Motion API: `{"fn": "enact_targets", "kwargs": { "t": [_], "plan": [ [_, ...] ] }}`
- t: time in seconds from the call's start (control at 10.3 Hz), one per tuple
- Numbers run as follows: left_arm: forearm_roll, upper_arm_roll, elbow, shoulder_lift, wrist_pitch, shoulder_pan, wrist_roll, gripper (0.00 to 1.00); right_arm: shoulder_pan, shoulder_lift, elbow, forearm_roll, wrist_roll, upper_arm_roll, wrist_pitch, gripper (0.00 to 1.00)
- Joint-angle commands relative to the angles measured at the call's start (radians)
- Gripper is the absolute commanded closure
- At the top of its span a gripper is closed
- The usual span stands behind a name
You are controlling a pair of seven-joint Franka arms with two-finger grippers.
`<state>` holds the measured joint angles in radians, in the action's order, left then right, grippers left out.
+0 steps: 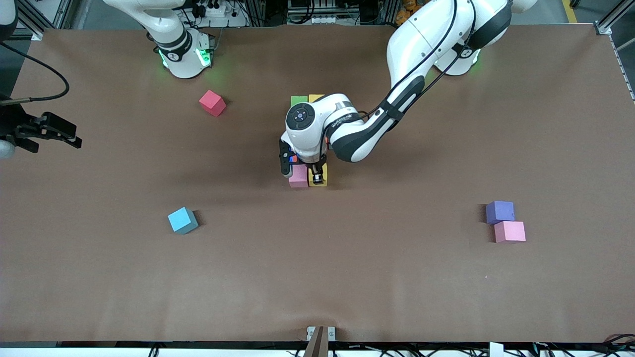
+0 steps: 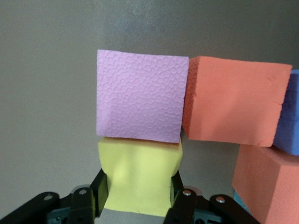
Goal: Form number 2 with 11 blocks
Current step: 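Press the yellow cube against the pink cube with the left gripper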
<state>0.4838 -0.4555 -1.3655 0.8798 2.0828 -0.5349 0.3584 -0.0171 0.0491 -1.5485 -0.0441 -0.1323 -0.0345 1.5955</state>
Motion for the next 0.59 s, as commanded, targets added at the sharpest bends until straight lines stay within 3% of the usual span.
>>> {"fn": "enact_targets", "kwargs": {
  "t": [0.0, 0.49],
  "plan": [
    [0.006, 0.009, 0.028, 0.021, -0.010, -0.013, -0.002, 0.00, -0.017, 0.008, 0.022, -0.016, -0.017, 0.011, -0.017, 0.00],
    [0.007, 0.008, 0.020, 0.001, -0.015, -0.002, -0.009, 0.00, -0.015, 0.009, 0.022, -0.016, -0.017, 0.013, -0.017, 0.00]
  ]
}}
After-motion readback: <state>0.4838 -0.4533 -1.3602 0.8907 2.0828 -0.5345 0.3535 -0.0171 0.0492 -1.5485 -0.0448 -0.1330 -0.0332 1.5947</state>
